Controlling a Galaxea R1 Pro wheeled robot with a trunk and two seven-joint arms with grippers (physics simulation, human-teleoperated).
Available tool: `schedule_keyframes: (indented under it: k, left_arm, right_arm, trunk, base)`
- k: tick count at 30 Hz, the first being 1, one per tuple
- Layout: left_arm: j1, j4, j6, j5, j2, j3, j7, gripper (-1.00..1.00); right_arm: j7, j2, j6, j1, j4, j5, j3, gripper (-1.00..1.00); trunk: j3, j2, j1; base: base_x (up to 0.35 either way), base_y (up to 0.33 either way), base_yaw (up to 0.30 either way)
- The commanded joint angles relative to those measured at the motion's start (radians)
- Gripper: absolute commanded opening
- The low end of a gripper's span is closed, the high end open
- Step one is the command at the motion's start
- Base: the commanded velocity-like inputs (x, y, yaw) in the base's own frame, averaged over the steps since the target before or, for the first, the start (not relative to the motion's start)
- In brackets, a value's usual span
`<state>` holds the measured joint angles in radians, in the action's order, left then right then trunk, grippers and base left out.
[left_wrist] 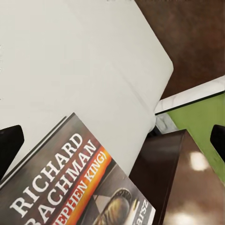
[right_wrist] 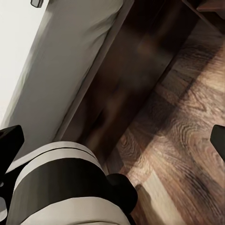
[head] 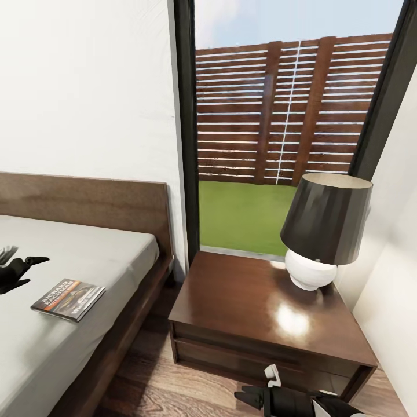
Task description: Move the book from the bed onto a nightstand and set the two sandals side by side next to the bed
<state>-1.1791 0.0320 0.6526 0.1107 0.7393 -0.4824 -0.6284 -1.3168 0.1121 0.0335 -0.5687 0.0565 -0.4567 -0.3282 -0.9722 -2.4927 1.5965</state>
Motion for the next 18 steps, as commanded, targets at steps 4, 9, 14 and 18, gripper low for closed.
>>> schedule_keyframes:
  k: [4, 9, 14, 18]
  left_arm:
    - [-0.001, 0.000, 0.007, 0.010, 0.001, 0.006, 0.000, 1.00]
    - [-0.001, 0.000, 0.007, 0.011, 0.002, 0.006, 0.000, 1.00]
    - [-0.001, -0.001, 0.008, 0.010, 0.003, 0.007, -0.002, 1.00]
    - [-0.001, -0.001, 0.008, 0.010, 0.004, 0.006, -0.013, 1.00]
  right_arm:
    - [-0.002, 0.001, 0.003, 0.000, 0.000, -0.015, -0.008, 1.00]
    - [-0.002, 0.001, 0.003, 0.000, 0.000, -0.021, -0.008, 1.00]
    - [-0.002, 0.001, 0.003, 0.000, -0.001, -0.025, -0.008, 1.00]
    - [-0.002, 0.002, 0.001, -0.001, -0.001, -0.025, -0.008, 1.00]
  trunk:
    - [-0.001, 0.000, 0.000]
    - [-0.001, 0.000, 0.000]
    - [-0.001, 0.000, 0.000]
    - [-0.001, 0.000, 0.000]
  base:
    - [0.000, 0.000, 0.000]
    - [0.000, 0.000, 0.000]
    - [0.000, 0.000, 0.000]
    - [0.000, 0.000, 0.000]
